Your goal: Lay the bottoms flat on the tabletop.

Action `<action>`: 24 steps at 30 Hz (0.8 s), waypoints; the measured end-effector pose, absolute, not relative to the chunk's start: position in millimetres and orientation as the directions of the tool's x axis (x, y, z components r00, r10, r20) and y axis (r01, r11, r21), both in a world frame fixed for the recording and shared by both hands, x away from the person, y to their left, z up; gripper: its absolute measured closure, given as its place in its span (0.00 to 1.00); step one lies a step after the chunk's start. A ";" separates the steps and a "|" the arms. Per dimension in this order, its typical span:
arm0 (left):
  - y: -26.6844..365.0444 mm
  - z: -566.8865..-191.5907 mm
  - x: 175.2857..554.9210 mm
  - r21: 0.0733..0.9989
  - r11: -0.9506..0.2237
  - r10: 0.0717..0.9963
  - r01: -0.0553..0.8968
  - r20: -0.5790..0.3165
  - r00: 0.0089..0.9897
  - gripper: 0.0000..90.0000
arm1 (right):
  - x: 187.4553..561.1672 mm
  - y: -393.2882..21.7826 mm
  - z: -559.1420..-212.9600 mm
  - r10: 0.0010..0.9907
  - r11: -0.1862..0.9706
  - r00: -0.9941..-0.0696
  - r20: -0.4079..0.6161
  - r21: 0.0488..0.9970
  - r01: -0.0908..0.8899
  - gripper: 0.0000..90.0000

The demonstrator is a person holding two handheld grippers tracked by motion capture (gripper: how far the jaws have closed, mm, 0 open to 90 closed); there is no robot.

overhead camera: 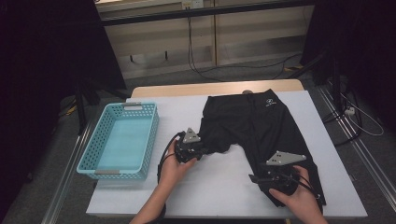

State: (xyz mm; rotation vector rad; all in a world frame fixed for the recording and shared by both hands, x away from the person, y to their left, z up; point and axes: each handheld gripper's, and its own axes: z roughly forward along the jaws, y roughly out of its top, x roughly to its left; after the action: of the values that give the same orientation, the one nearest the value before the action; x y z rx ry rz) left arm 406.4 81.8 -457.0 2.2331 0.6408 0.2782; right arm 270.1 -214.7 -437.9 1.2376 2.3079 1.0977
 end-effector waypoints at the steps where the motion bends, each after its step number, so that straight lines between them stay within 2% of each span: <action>1: 81.7 -457.3 406.6 0.742 -0.562 0.529 0.366 -0.018 0.848 0.85 | 270.2 -214.3 -437.8 0.807 0.338 -0.585 0.086 0.745 0.576 0.44; 3: 81.6 -456.2 407.4 0.739 -0.556 0.534 0.380 -0.032 0.845 0.93 | 270.5 -214.1 -437.5 0.804 0.338 -0.589 0.084 0.750 0.569 0.43; 5: 82.7 -453.1 407.8 0.740 -0.548 0.532 0.390 -0.051 0.845 0.95 | 270.7 -214.7 -437.3 0.805 0.336 -0.587 0.084 0.751 0.568 0.43; 18: 105.9 -400.9 403.2 0.843 -0.426 0.544 0.329 -0.052 0.838 0.96 | 272.9 -211.1 -430.0 0.811 0.315 -0.580 0.073 0.782 0.538 0.42; 24: 110.7 -404.7 404.2 0.835 -0.421 0.558 0.356 -0.071 0.827 0.95 | 282.6 -195.4 -428.9 0.798 0.333 -0.600 0.063 0.784 0.525 0.42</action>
State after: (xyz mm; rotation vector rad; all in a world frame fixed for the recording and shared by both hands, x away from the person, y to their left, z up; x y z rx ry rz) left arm 404.2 110.7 -404.7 2.0539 0.6719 0.2689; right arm 282.6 -195.4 -428.9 1.1764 2.2695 1.1448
